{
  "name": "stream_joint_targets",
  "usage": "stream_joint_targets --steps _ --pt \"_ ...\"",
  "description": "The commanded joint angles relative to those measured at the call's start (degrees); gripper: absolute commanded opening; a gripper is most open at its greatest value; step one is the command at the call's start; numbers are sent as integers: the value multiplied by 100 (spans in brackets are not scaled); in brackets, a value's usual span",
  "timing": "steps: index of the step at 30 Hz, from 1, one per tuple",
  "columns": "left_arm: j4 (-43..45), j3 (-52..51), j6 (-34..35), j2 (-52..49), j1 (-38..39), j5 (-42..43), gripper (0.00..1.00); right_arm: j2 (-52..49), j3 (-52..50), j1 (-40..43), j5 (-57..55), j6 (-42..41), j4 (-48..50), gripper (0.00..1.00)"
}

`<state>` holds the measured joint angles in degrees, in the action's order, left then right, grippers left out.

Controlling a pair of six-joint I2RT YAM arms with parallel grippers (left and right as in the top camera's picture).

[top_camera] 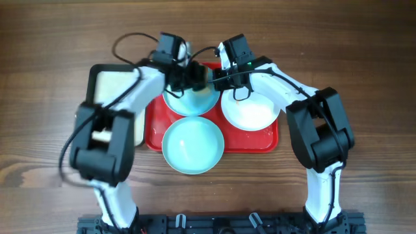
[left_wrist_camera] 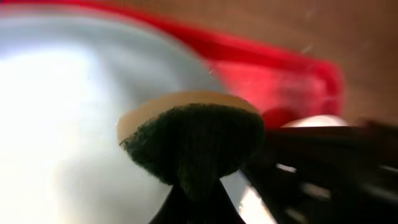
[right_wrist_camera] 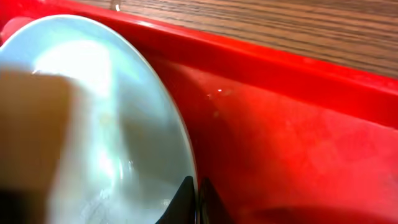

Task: Clean dirty plates on tray and stack at the side
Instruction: 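Withdraw the left gripper with the sponge toward the black tray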

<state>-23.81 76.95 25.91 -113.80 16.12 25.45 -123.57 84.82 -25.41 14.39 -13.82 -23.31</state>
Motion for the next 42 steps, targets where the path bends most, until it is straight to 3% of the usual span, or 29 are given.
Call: stream_joint_targets --steps 1,5,11,13,18,24,34,42 --pt "-343 151 4 1167 -433 -118 4 -74 13 -48 192 -11 28 4" --pt "-1506 151 2 1906 -953 -994 4 -74 13 -48 190 -11 28 4" --pt "-3423 149 24 2544 -1784 -3119 4 -74 13 -50 -203 -17 28 4" --pt "-3797 133 212 2553 -1965 -3202 4 -74 13 -50 -243 -37 52 4" --pt "-3838 -26 551 2553 -2079 -3224 4 -72 52 -48 -245 -138 44 4" --pt "-3862 -26 616 2553 -2194 -4306 4 -70 564 -48 -555 -120 -739 4" --pt "-3663 -26 610 2553 -2756 -4354 4 -68 2883 -50 -717 -197 -2710 4" --pt "-3545 -31 610 2553 -2754 -4352 4 -63 3217 -306 -680 -581 -2544 4"
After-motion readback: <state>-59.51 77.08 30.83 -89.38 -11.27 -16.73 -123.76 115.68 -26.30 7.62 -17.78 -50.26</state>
